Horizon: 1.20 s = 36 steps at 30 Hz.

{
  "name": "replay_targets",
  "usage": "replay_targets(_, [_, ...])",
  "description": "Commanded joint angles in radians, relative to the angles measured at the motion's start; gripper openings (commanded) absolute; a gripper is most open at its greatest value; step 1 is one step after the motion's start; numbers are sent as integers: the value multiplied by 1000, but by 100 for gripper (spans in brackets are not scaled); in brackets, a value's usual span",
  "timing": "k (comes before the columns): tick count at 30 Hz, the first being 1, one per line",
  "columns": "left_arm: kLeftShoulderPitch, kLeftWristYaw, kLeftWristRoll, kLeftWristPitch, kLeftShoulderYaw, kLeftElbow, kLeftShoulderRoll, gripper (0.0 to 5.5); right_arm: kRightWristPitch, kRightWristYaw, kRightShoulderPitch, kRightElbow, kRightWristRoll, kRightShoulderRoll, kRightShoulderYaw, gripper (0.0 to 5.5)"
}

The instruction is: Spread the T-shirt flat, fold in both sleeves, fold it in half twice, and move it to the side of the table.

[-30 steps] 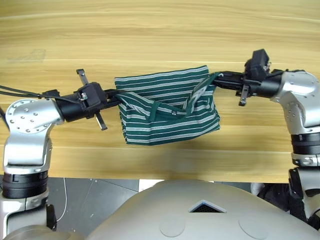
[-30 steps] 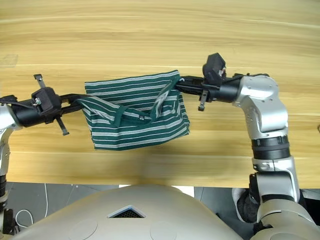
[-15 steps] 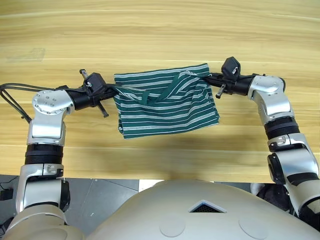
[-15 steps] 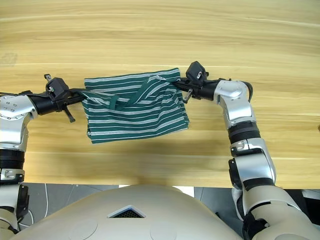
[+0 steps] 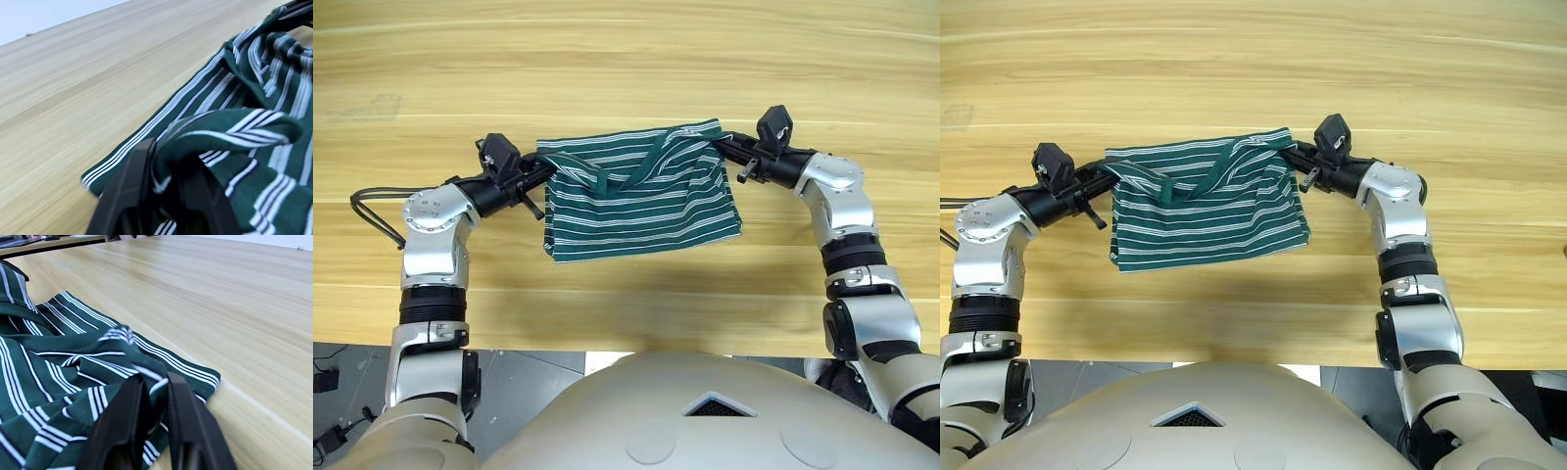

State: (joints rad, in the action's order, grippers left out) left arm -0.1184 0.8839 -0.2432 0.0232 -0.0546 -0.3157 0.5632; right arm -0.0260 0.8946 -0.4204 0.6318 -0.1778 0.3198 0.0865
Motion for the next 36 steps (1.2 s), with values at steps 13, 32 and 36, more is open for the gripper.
replay_targets(13, [25, -249, 60, -18, -66, -90, -41, 304, -63, -178, 53, -53, 24, -39, -55, 336])
replay_targets(32, [-32, -561, -76, -53, -231, 452, -150, 385, -187, -215, -376, 426, 383, 3, 163, 465])
replay_targets(36, [-42, -581, -51, -115, -186, 527, -153, 385, -148, -119, -432, 568, 486, 12, 253, 465])
